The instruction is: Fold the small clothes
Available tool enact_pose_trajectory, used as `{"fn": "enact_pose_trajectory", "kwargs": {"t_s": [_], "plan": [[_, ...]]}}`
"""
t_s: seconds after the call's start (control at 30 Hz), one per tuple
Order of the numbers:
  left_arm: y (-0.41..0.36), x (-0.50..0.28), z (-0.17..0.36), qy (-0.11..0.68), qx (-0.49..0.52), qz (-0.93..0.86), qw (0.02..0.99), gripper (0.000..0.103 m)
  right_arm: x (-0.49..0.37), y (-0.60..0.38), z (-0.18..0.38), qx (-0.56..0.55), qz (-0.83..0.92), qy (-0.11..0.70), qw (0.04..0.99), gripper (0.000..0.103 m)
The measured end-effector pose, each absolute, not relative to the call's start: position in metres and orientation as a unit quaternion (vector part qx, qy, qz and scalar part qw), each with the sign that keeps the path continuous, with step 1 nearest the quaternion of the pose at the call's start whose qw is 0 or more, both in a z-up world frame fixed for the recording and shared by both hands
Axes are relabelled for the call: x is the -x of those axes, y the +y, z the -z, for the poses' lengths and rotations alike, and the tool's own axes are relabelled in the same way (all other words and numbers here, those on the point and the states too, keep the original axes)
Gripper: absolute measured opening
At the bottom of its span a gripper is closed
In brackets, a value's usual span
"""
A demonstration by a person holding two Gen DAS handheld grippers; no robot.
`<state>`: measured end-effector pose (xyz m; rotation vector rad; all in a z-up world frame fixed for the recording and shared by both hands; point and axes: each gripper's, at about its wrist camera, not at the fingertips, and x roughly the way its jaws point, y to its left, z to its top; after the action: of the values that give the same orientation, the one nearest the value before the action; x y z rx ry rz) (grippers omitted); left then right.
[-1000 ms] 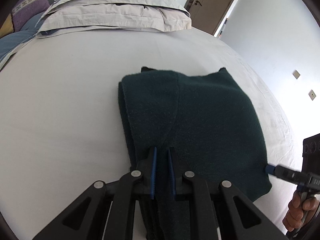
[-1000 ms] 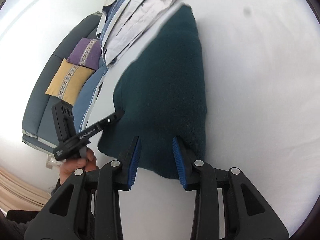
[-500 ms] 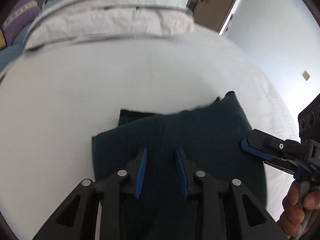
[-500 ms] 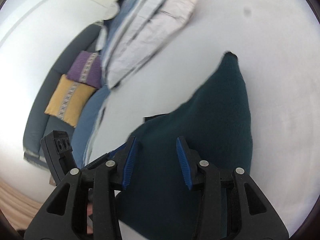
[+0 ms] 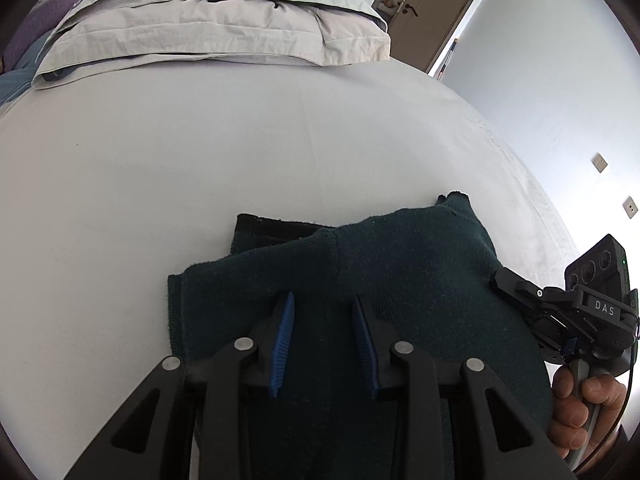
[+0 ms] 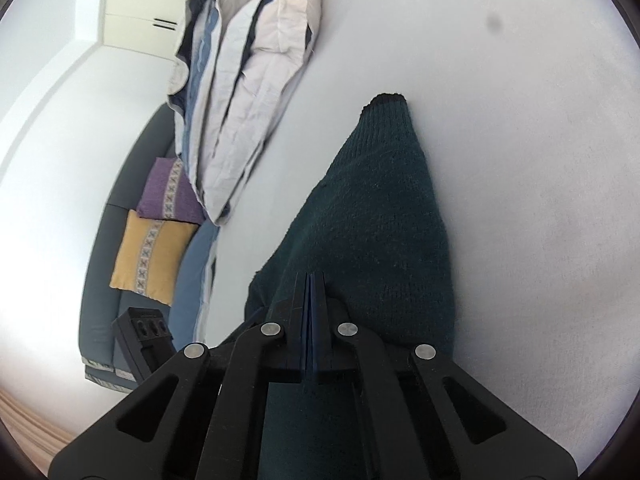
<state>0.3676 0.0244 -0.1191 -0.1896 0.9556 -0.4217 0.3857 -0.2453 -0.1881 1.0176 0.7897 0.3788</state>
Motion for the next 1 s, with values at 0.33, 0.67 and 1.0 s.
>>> {"fn": "enact_pose_trajectory", "kwargs": {"t_s": [0.33,0.67,1.0], "plan": [[0.042,-0.364,0.119,0.441,0.147,0.219,0.858,0.034,-0.352,-0.263,0.181,-0.457,-0.167,0.318,0.814,0.007],[0.131,-0.325,0.085,0.417,0.270,0.192,0.847,0.080,-0.304,-0.293,0.132,-0.379,-0.101,0.354,0.849,0.103],[0.122,-0.330,0.123,0.499,0.255,0.205,0.803,0.079,-0.334,-0.272,0.168,-0.376,-0.152,0.480,0.778,0.068]]}}
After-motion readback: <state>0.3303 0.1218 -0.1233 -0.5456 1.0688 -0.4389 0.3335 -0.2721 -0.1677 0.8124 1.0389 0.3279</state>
